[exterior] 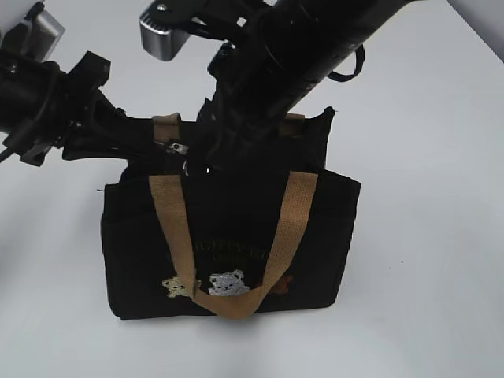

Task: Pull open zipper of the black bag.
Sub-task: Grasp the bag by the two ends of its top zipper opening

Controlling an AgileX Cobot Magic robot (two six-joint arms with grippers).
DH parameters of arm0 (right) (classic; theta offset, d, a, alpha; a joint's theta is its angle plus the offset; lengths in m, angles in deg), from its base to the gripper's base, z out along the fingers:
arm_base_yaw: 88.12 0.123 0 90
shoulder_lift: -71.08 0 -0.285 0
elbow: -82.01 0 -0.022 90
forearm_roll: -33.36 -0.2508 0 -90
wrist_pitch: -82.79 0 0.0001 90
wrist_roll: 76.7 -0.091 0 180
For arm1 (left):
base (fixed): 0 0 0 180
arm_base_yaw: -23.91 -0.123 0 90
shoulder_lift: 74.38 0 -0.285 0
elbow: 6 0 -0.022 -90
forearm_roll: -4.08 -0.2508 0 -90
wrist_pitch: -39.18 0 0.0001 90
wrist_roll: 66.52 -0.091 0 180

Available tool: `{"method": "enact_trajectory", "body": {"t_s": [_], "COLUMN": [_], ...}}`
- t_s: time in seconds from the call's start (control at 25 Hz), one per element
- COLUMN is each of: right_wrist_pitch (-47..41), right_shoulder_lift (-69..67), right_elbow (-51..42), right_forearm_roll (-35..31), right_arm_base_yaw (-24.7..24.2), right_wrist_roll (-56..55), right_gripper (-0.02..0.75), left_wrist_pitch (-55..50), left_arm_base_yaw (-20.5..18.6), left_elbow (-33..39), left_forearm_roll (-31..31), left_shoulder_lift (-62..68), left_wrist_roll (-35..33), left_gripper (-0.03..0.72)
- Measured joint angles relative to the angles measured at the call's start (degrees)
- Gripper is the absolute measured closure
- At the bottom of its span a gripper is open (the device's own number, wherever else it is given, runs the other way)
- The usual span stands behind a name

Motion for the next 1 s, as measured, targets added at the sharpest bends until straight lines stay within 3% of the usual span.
{"method": "enact_trajectory", "body": {"t_s": [0.28,0.48,1.0], "right_wrist_pitch": [-0.8,-2.0,-5.9], "right_shoulder_lift": [0.0,0.0,4.4], "right_elbow": [0.0,0.2,0.4], "right_forearm_roll": [-0.9,0.5,8.1], "right_arm_base_yaw": [0.0,0.0,0.0], "right_wrist_roll": [0.1,0.1,-4.8], "right_gripper": [0.537,0.714,0.738], "left_wrist_pitch": [0.0,-0.1,-0.2], "left_arm_base_yaw": [0.0,0.0,0.0], "left_elbow": [0.0,0.0,0.0], "left_forearm_roll": [-0.1,-0.1,0.6], "left_shoulder_lift": [0.0,0.0,-0.2], "left_wrist_roll": [0.0,0.0,0.0], "left_gripper": [0.684,0.684,0.684]}}
